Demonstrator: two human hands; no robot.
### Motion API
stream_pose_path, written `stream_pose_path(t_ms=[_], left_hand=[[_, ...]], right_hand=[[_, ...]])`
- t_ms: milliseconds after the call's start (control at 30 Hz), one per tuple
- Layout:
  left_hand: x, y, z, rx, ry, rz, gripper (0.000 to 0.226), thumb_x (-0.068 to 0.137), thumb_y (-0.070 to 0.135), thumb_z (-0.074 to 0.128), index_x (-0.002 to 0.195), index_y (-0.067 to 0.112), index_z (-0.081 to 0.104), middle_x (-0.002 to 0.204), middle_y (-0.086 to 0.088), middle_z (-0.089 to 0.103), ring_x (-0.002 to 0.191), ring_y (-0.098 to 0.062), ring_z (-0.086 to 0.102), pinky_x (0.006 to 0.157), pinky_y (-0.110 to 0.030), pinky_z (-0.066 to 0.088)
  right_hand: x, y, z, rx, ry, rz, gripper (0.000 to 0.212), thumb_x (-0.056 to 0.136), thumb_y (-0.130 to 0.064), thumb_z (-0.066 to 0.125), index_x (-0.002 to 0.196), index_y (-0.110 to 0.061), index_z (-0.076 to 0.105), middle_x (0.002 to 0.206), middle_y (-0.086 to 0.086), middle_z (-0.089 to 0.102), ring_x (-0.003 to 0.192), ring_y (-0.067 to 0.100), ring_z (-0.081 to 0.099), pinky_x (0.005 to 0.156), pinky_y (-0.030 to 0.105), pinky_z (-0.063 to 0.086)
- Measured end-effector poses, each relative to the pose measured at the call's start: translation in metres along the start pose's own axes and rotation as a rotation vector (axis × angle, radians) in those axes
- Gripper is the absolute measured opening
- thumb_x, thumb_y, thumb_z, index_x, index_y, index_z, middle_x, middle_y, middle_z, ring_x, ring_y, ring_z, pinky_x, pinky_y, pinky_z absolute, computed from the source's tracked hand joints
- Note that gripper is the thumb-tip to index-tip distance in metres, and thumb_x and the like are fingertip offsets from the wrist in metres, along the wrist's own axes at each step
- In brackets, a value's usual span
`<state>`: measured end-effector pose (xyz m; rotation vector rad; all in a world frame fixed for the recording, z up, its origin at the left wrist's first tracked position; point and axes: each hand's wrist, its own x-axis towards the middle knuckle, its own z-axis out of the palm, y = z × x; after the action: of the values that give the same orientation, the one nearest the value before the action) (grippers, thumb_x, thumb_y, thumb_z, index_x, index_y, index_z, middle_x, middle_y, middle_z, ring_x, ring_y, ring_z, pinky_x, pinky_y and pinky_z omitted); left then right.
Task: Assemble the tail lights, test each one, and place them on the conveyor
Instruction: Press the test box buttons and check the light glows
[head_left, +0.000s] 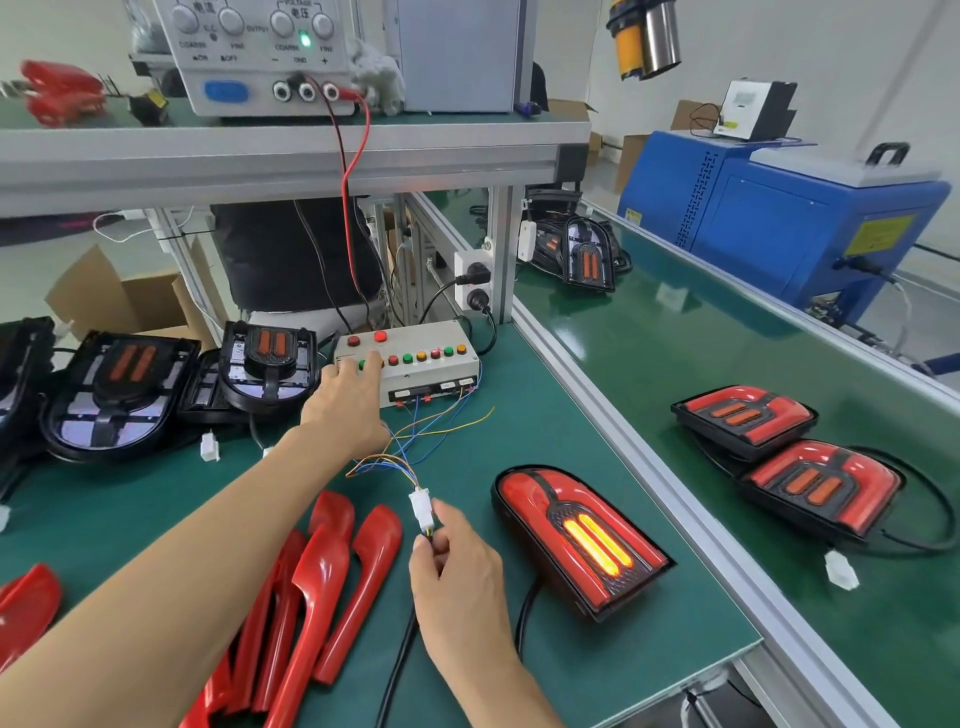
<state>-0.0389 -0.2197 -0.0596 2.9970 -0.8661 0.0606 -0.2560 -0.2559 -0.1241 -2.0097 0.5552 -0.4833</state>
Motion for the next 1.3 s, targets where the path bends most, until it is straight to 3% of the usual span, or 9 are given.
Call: stream_pose_path(t_ms=[233,467,667,867,1300], left_hand=[[0.004,-0.004,-0.001,0.012,-0.016,0.006,0.086,0.081,0.031,0.074,0.148,0.011,0.023,0.134,-0.017,0.045,0.124,-0.036,0.042,0.100,-0.043,0.045],[0.001,0.002,0.005,-0.004,0.001,-0.037,0.087,0.081,0.032,0.075,0.151,0.020,0.024,0.136,-0.015,0.030,0.126,-0.034,0.033,0.093,-0.042,0.050],[0.002,0.003,0.006,-0.031,0.003,-0.059,0.083,0.081,0.030,0.073,0.151,0.023,0.028,0.137,-0.015,0.028,0.126,-0.034,0.032,0.092,-0.042,0.050],[0.010,0.004,-0.001,-0.145,-0.038,-0.116,0.077,0.079,0.024,0.067,0.149,0.024,0.035,0.143,-0.017,0.030,0.130,-0.038,0.029,0.104,-0.046,0.041],[0.009,0.003,0.001,-0.090,-0.031,-0.126,0.084,0.077,0.027,0.070,0.152,0.025,0.031,0.147,-0.016,0.027,0.133,-0.037,0.029,0.106,-0.045,0.041]], right_hand=[[0.000,-0.001,0.000,-0.007,-0.002,0.006,0.039,0.100,-0.023,0.055,0.136,-0.036,0.056,0.077,-0.017,0.053,0.081,0.007,0.055,0.086,0.026,0.048],[0.000,0.001,0.001,0.006,0.007,-0.004,0.038,0.099,-0.020,0.056,0.134,-0.034,0.059,0.074,-0.015,0.052,0.072,0.006,0.052,0.080,0.026,0.049],[0.001,0.001,0.001,-0.003,0.006,0.002,0.039,0.099,-0.022,0.056,0.136,-0.033,0.058,0.077,-0.015,0.054,0.077,0.008,0.056,0.083,0.025,0.048],[0.001,0.000,0.000,-0.010,0.005,-0.002,0.039,0.099,-0.021,0.056,0.135,-0.033,0.058,0.074,-0.015,0.055,0.081,0.010,0.059,0.084,0.025,0.046],[0.001,-0.001,-0.001,-0.004,0.001,0.007,0.039,0.099,-0.021,0.056,0.136,-0.034,0.058,0.079,-0.013,0.057,0.084,0.011,0.060,0.084,0.025,0.046]])
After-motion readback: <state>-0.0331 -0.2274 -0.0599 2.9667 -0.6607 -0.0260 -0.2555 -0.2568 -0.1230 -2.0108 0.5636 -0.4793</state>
